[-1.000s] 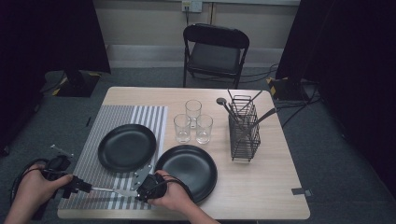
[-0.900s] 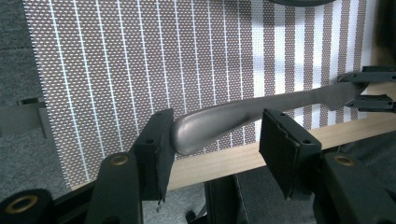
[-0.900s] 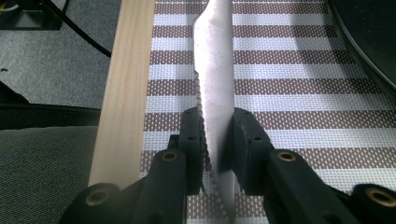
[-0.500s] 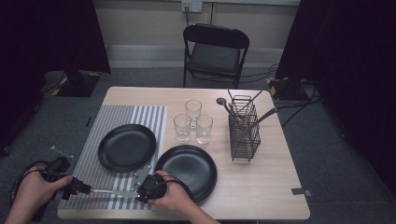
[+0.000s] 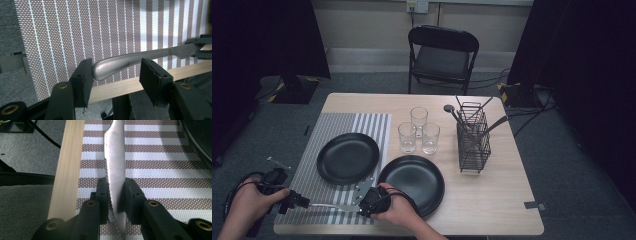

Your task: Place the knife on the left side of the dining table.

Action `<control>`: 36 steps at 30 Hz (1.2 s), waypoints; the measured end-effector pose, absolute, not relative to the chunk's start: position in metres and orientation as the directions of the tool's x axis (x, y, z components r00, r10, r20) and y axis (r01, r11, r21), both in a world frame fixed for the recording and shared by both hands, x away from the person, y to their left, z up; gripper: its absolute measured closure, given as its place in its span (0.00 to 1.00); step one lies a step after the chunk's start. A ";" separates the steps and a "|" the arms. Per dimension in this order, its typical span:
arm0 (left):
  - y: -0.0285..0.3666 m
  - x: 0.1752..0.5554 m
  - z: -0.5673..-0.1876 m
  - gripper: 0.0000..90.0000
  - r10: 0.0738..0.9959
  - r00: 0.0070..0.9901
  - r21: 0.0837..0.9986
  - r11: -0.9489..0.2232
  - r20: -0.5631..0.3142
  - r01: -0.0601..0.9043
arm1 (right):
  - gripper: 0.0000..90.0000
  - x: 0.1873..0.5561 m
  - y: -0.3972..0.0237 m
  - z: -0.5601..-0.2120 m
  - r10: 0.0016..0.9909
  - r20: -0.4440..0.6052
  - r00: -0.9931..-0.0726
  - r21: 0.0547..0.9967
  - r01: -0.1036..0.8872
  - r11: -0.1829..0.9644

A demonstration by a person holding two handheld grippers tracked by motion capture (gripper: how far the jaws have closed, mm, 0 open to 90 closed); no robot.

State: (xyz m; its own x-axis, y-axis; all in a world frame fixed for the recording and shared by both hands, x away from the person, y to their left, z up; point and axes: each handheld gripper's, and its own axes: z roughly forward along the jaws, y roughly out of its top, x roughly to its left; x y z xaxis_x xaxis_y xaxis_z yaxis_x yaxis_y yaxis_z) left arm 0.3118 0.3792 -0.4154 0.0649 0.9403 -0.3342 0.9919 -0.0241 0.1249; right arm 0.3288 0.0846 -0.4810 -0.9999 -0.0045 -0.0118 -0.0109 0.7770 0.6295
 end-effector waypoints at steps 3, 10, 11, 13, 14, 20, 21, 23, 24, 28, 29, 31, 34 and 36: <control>0.379 0.312 -0.415 0.49 0.939 0.061 0.118 -0.022 -0.339 0.993 | 0.84 0.329 0.085 -0.481 -0.004 -0.015 -1.000 0.629 -0.013 0.777; 0.381 0.312 -0.412 0.49 0.932 0.077 0.141 -0.029 -0.354 0.990 | 0.84 0.328 0.084 -0.481 -0.007 -0.018 -1.000 0.633 -0.017 0.774; 0.380 0.312 -0.410 0.49 0.933 0.074 0.145 -0.024 -0.352 0.989 | 0.84 0.328 0.085 -0.481 -0.013 -0.026 -1.000 0.630 -0.027 0.776; 0.379 0.312 -0.409 0.49 0.936 0.078 0.149 -0.028 -0.343 0.988 | 0.84 0.328 0.085 -0.481 -0.014 -0.026 -1.000 0.630 -0.027 0.776; 0.378 0.313 -0.406 0.49 0.936 0.091 0.159 -0.039 -0.340 0.987 | 0.84 0.328 0.085 -0.481 -0.014 -0.030 -0.999 0.629 -0.029 0.777; 0.373 0.314 -0.403 0.48 0.930 0.106 0.174 -0.047 -0.352 0.984 | 0.84 0.327 0.085 -0.481 -0.012 -0.029 -1.000 0.629 -0.028 0.777; 0.372 0.315 -0.403 0.48 0.930 0.117 0.183 -0.055 -0.348 0.982 | 0.84 0.327 0.085 -0.480 -0.012 -0.028 -1.000 0.630 -0.027 0.776; 0.373 0.316 -0.403 0.47 0.927 0.133 0.189 -0.070 -0.350 0.980 | 0.84 0.327 0.085 -0.480 -0.010 -0.026 -1.000 0.630 -0.024 0.776; 0.371 0.316 -0.402 0.47 0.925 0.139 0.198 -0.071 -0.352 0.978 | 0.84 0.328 0.085 -0.481 -0.012 -0.023 -1.000 0.631 -0.024 0.775; 0.368 0.318 -0.398 0.45 0.925 0.147 0.217 -0.072 -0.352 0.973 | 0.84 0.328 0.086 -0.480 -0.008 -0.017 -1.000 0.625 -0.017 0.780; 0.368 0.318 -0.398 0.45 0.925 0.147 0.217 -0.072 -0.352 0.973 | 0.84 0.328 0.086 -0.480 -0.007 -0.015 -1.000 0.624 -0.014 0.781; 0.365 0.319 -0.396 0.44 0.919 0.159 0.233 -0.077 -0.361 0.970 | 0.84 0.328 0.086 -0.480 -0.003 -0.010 -1.000 0.621 -0.008 0.784; 0.362 0.321 -0.394 0.44 0.919 0.159 0.244 -0.071 -0.361 0.967 | 0.83 0.329 0.087 -0.480 -0.002 -0.006 -1.000 0.621 -0.005 0.784; 0.358 0.322 -0.393 0.44 0.912 0.168 0.255 -0.073 -0.374 0.964 | 0.83 0.329 0.087 -0.480 0.002 -0.004 -1.000 0.618 -0.001 0.786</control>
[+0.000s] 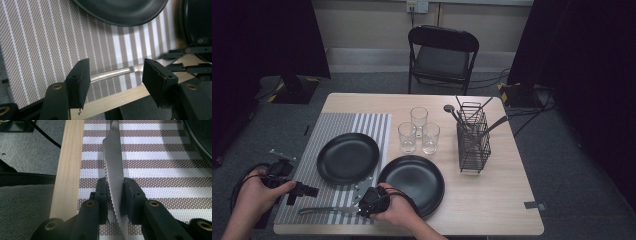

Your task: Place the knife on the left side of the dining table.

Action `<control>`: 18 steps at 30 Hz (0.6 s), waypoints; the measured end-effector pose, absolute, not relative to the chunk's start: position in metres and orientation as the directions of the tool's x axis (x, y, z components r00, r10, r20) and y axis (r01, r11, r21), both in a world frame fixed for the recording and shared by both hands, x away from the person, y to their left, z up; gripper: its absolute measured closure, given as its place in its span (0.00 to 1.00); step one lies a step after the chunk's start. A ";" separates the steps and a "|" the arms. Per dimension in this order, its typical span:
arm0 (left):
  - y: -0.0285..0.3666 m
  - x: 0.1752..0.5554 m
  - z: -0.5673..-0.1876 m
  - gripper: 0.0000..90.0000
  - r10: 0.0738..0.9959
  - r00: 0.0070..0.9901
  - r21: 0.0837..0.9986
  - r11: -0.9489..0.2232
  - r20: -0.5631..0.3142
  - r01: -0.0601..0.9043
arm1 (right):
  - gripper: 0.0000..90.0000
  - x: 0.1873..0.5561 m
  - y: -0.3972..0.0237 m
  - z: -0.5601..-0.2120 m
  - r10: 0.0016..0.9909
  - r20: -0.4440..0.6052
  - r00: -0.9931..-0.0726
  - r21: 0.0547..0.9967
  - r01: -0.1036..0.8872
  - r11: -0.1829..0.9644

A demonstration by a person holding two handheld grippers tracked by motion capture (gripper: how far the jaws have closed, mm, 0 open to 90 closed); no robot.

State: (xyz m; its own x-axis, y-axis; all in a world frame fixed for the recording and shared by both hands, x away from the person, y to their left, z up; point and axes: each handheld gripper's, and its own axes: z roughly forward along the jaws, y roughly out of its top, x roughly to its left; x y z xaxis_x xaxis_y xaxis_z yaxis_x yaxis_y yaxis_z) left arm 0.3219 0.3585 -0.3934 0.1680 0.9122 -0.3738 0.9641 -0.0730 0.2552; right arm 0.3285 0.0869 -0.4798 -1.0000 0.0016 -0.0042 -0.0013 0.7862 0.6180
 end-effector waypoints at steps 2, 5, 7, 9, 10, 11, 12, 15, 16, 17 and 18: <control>0.355 0.323 -0.392 0.43 0.910 0.175 0.261 -0.078 -0.375 0.962 | 0.83 0.328 0.087 -0.480 0.002 -0.006 -1.000 0.617 -0.002 0.787; 0.350 0.326 -0.390 0.43 0.903 0.195 0.279 -0.089 -0.382 0.956 | 0.82 0.328 0.088 -0.480 0.004 -0.005 -1.000 0.614 0.000 0.789; 0.347 0.328 -0.390 0.42 0.900 0.201 0.285 -0.091 -0.387 0.954 | 0.81 0.328 0.088 -0.480 0.004 -0.004 -1.000 0.614 0.001 0.790; 0.344 0.329 -0.390 0.42 0.897 0.203 0.290 -0.089 -0.391 0.953 | 0.81 0.328 0.088 -0.479 0.005 0.000 -1.000 0.619 0.004 0.786; 0.344 0.329 -0.390 0.42 0.897 0.203 0.290 -0.089 -0.391 0.953 | 0.81 0.328 0.088 -0.478 0.006 0.000 -1.000 0.617 0.005 0.787; 0.341 0.331 -0.391 0.42 0.893 0.214 0.297 -0.096 -0.395 0.950 | 0.81 0.328 0.088 -0.478 0.008 -0.001 -1.000 0.615 0.005 0.788; 0.339 0.332 -0.391 0.42 0.893 0.211 0.295 -0.093 -0.398 0.951 | 0.81 0.329 0.089 -0.477 0.007 -0.003 -1.000 0.615 0.003 0.789; 0.335 0.334 -0.393 0.42 0.888 0.220 0.306 -0.096 -0.404 0.947 | 0.81 0.329 0.089 -0.476 0.010 0.003 -1.000 0.611 0.010 0.792; 0.335 0.334 -0.393 0.42 0.888 0.220 0.306 -0.096 -0.404 0.947 | 0.81 0.329 0.089 -0.476 0.006 0.001 -1.000 0.610 0.006 0.793; 0.334 0.335 -0.393 0.42 0.885 0.222 0.303 -0.098 -0.409 0.948 | 0.81 0.329 0.089 -0.476 0.006 0.001 -1.000 0.610 0.006 0.793; 0.332 0.336 -0.394 0.41 0.882 0.226 0.308 -0.098 -0.413 0.946 | 0.80 0.329 0.090 -0.476 0.002 0.005 -1.000 0.602 0.005 0.798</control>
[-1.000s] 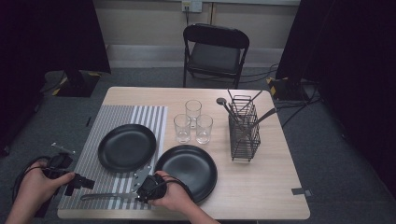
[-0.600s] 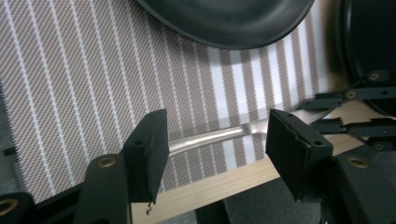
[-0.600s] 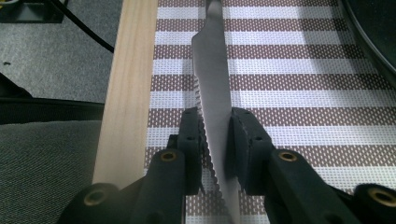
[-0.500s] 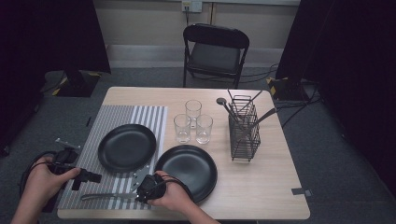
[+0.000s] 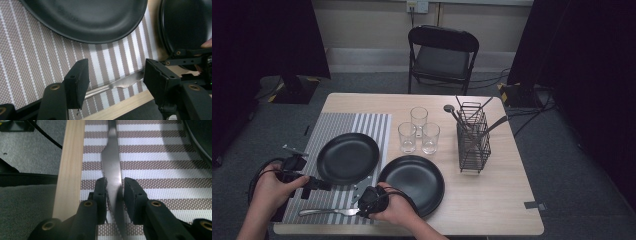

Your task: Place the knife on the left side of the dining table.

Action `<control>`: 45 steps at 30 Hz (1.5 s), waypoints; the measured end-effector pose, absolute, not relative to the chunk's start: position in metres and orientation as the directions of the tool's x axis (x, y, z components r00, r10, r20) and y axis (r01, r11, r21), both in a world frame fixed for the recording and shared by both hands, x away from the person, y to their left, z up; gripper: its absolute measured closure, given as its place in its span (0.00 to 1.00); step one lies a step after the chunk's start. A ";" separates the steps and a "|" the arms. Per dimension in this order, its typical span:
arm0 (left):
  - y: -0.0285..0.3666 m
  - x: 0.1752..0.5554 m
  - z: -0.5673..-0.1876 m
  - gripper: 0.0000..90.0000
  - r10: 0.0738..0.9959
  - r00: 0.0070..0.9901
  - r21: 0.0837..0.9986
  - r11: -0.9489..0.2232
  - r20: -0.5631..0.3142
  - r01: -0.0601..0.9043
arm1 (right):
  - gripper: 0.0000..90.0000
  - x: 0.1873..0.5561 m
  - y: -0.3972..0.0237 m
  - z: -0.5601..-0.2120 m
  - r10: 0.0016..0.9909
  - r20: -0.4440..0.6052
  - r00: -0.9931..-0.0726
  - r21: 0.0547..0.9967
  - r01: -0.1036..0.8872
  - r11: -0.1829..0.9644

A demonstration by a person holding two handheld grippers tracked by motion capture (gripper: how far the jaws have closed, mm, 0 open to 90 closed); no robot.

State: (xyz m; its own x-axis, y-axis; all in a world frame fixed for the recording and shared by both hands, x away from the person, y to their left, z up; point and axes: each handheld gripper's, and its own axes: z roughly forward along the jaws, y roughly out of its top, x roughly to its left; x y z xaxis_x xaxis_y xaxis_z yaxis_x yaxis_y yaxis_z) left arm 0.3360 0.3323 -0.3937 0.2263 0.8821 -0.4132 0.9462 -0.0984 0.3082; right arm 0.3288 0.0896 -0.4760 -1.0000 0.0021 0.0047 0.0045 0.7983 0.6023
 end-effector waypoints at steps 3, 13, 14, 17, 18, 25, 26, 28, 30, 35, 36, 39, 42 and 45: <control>0.329 0.338 -0.395 0.41 0.878 0.231 0.319 -0.096 -0.419 0.943 | 0.79 0.329 0.090 -0.478 0.001 0.001 -1.000 0.596 0.002 0.803; 0.318 0.346 -0.397 0.39 0.869 0.241 0.342 -0.090 -0.431 0.935 | 0.83 0.328 0.092 -0.477 0.001 0.000 -1.000 0.583 0.001 0.813; 0.318 0.346 -0.397 0.39 0.869 0.241 0.342 -0.090 -0.431 0.935 | 0.83 0.328 0.092 -0.477 0.001 0.000 -1.000 0.583 0.001 0.813; 0.315 0.348 -0.397 0.39 0.869 0.242 0.345 -0.089 -0.432 0.934 | 0.83 0.328 0.092 -0.477 0.001 0.005 -1.000 0.582 0.004 0.813; 0.314 0.350 -0.397 0.38 0.866 0.258 0.351 -0.103 -0.429 0.931 | 0.83 0.328 0.092 -0.476 -0.002 0.004 -1.000 0.581 0.001 0.814; 0.309 0.356 -0.395 0.36 0.860 0.273 0.380 -0.102 -0.432 0.920 | 0.83 0.329 0.095 -0.477 -0.001 0.001 -1.000 0.583 0.000 0.812; 0.307 0.357 -0.395 0.36 0.855 0.276 0.397 -0.091 -0.438 0.913 | 0.83 0.328 0.096 -0.476 -0.003 0.002 -1.000 0.579 -0.001 0.815; 0.307 0.357 -0.395 0.36 0.856 0.283 0.400 -0.099 -0.432 0.911 | 0.83 0.329 0.097 -0.476 -0.010 0.000 -1.000 0.580 -0.009 0.814; 0.306 0.357 -0.396 0.36 0.853 0.288 0.401 -0.104 -0.434 0.910 | 0.83 0.329 0.097 -0.476 -0.006 0.002 -1.000 0.579 -0.004 0.815; 0.306 0.356 -0.397 0.36 0.857 0.279 0.401 -0.094 -0.432 0.911 | 0.81 0.329 0.095 -0.475 0.002 0.013 -1.000 0.588 0.009 0.809; 0.307 0.356 -0.398 0.36 0.859 0.279 0.402 -0.094 -0.430 0.911 | 0.81 0.329 0.093 -0.473 -0.001 0.009 -1.000 0.588 0.004 0.809; 0.307 0.356 -0.398 0.36 0.859 0.279 0.401 -0.095 -0.430 0.911 | 0.81 0.328 0.092 -0.472 0.004 0.005 -1.000 0.577 0.006 0.817; 0.307 0.355 -0.397 0.36 0.857 0.282 0.408 -0.094 -0.432 0.908 | 0.80 0.329 0.090 -0.475 0.007 0.003 -1.000 0.569 0.008 0.822; 0.307 0.354 -0.397 0.36 0.855 0.282 0.410 -0.091 -0.436 0.908 | 0.81 0.328 0.090 -0.476 0.006 0.008 -1.000 0.569 0.010 0.822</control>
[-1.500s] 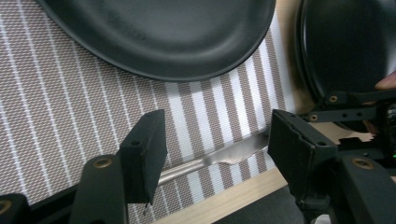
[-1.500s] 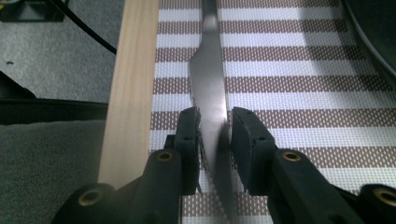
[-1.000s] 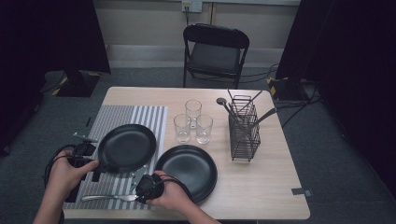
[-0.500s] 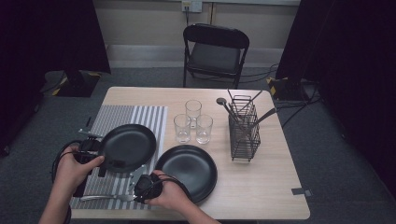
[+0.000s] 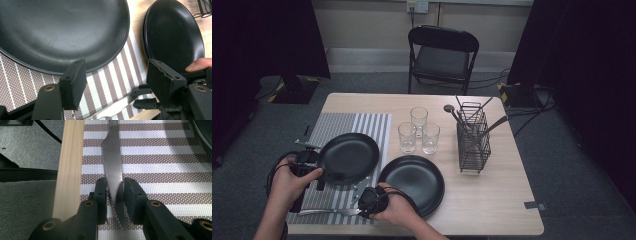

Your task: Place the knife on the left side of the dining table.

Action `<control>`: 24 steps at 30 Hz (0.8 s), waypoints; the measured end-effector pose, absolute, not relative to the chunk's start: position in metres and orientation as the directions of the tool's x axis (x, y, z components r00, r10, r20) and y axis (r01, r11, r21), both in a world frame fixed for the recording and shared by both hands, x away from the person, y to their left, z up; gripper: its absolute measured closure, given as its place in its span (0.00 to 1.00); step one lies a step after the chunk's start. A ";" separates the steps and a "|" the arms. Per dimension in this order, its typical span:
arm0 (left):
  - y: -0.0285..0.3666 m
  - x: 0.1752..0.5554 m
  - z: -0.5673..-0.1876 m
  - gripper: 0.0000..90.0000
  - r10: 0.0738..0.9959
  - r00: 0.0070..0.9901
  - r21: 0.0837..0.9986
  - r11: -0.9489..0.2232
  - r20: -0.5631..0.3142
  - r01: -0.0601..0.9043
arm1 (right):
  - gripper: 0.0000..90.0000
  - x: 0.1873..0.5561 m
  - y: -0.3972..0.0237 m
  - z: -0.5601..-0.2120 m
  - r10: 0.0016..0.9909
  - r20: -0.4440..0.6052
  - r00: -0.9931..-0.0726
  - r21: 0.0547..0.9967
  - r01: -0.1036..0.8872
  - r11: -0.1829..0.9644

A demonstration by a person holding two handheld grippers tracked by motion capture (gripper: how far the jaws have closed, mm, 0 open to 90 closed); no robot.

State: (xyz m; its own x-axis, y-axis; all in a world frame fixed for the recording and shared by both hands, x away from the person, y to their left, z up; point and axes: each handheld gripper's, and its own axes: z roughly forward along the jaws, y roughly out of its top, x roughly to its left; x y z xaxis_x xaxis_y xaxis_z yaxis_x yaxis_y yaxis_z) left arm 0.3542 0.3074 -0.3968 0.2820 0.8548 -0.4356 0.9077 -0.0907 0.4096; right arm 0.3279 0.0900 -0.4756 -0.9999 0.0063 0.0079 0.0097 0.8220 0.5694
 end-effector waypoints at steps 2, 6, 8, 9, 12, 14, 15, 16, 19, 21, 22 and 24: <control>0.308 0.354 -0.397 0.36 0.855 0.281 0.407 -0.091 -0.435 0.909 | 0.84 0.326 0.091 -0.475 0.003 0.002 -1.000 0.563 0.004 0.827; 0.308 0.354 -0.397 0.36 0.854 0.290 0.407 -0.103 -0.432 0.908 | 0.85 0.326 0.093 -0.475 0.001 -0.001 -1.000 0.562 0.000 0.827; 0.308 0.354 -0.397 0.36 0.853 0.290 0.406 -0.103 -0.433 0.908 | 0.85 0.326 0.093 -0.475 0.001 -0.001 -1.000 0.563 0.000 0.827; 0.308 0.355 -0.397 0.36 0.855 0.289 0.408 -0.101 -0.430 0.907 | 0.85 0.326 0.093 -0.475 0.002 0.004 -1.000 0.562 0.004 0.827; 0.307 0.355 -0.398 0.36 0.856 0.285 0.405 -0.099 -0.431 0.909 | 0.85 0.327 0.094 -0.475 0.002 0.010 -1.000 0.564 0.007 0.826; 0.307 0.355 -0.398 0.36 0.855 0.287 0.404 -0.102 -0.432 0.909 | 0.85 0.327 0.095 -0.475 0.004 0.013 -1.000 0.569 0.010 0.822; 0.307 0.355 -0.398 0.36 0.854 0.291 0.402 -0.107 -0.431 0.909 | 0.85 0.326 0.096 -0.475 0.003 0.016 -1.000 0.566 0.012 0.824; 0.307 0.355 -0.398 0.36 0.853 0.289 0.401 -0.104 -0.435 0.910 | 0.85 0.326 0.098 -0.475 0.000 0.011 -1.000 0.566 0.006 0.824; 0.306 0.355 -0.398 0.36 0.852 0.292 0.402 -0.106 -0.435 0.909 | 0.85 0.326 0.100 -0.475 -0.002 0.013 -1.000 0.569 0.005 0.822; 0.306 0.355 -0.398 0.36 0.853 0.283 0.403 -0.095 -0.438 0.910 | 0.85 0.325 0.102 -0.475 0.000 0.017 -1.000 0.568 0.009 0.823; 0.306 0.355 -0.398 0.36 0.853 0.283 0.403 -0.095 -0.438 0.910 | 0.85 0.325 0.102 -0.475 0.001 0.018 -1.000 0.568 0.011 0.823; 0.307 0.355 -0.398 0.36 0.853 0.290 0.402 -0.105 -0.434 0.910 | 0.85 0.325 0.103 -0.475 0.003 0.019 -1.000 0.566 0.013 0.824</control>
